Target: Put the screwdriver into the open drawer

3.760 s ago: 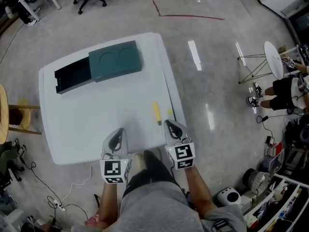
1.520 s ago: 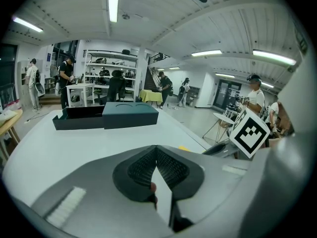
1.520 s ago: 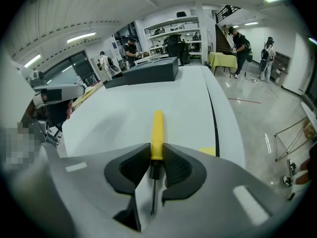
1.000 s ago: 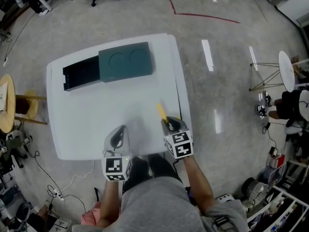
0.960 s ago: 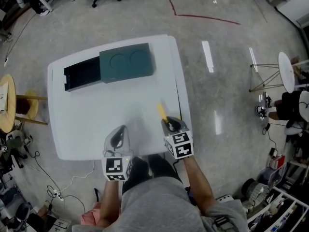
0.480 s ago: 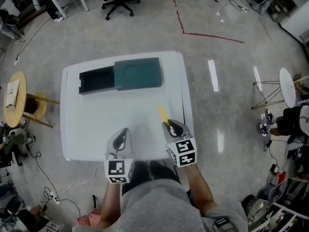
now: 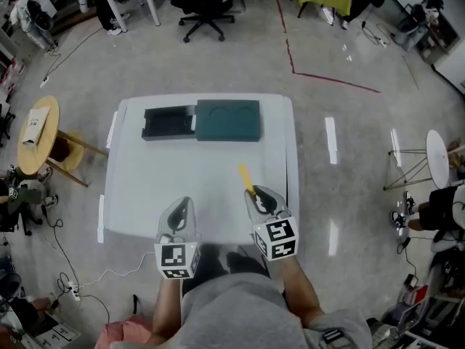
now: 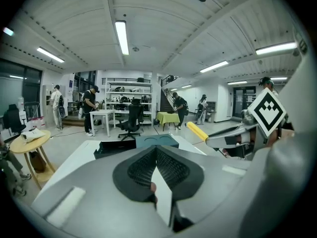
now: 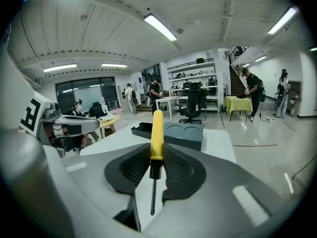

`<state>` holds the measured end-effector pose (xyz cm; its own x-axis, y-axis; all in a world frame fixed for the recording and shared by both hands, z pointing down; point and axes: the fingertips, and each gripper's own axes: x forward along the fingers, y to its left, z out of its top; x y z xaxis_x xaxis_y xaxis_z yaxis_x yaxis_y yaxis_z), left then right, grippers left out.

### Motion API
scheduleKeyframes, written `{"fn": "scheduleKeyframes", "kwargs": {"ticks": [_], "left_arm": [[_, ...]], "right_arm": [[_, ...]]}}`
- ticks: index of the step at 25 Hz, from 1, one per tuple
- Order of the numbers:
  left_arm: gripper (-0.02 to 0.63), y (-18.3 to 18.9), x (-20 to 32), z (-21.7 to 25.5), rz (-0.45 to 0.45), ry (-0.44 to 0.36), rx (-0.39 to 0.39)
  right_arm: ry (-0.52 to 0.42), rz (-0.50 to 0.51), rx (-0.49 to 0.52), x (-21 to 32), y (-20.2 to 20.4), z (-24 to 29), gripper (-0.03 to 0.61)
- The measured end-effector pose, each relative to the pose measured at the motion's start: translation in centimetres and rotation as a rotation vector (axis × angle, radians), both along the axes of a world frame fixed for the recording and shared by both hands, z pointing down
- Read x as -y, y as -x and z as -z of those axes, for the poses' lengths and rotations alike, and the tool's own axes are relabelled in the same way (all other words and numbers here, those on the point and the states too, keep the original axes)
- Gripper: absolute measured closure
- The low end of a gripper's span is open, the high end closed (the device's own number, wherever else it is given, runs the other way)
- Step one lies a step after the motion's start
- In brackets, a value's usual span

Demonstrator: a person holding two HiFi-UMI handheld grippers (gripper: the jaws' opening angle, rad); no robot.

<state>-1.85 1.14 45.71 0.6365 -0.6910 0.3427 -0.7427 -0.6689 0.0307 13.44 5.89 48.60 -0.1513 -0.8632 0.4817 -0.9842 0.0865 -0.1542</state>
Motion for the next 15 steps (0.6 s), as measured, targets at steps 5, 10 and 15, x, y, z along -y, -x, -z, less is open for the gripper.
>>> {"fn": "scheduleKeyframes", "kwargs": {"ticks": [5, 10, 15], "left_arm": [[0.603, 2.8, 0.5, 1.5, 0.064, -0.027, -0.015], [0.601, 4.6, 1.0, 3.0, 0.116, -0.063, -0.025], [0.601, 6.5, 2.0, 4.6, 0.158, -0.1, -0.029]], "right_arm": [[-0.038, 0.048, -0.002, 0.5, 2.4, 1.8, 0.499], [-0.086, 0.09, -0.006, 1.3, 4.0, 3.6, 0.499], [-0.144, 0.128, -0.009, 3.0, 5.7, 5.8, 0.499]]}}
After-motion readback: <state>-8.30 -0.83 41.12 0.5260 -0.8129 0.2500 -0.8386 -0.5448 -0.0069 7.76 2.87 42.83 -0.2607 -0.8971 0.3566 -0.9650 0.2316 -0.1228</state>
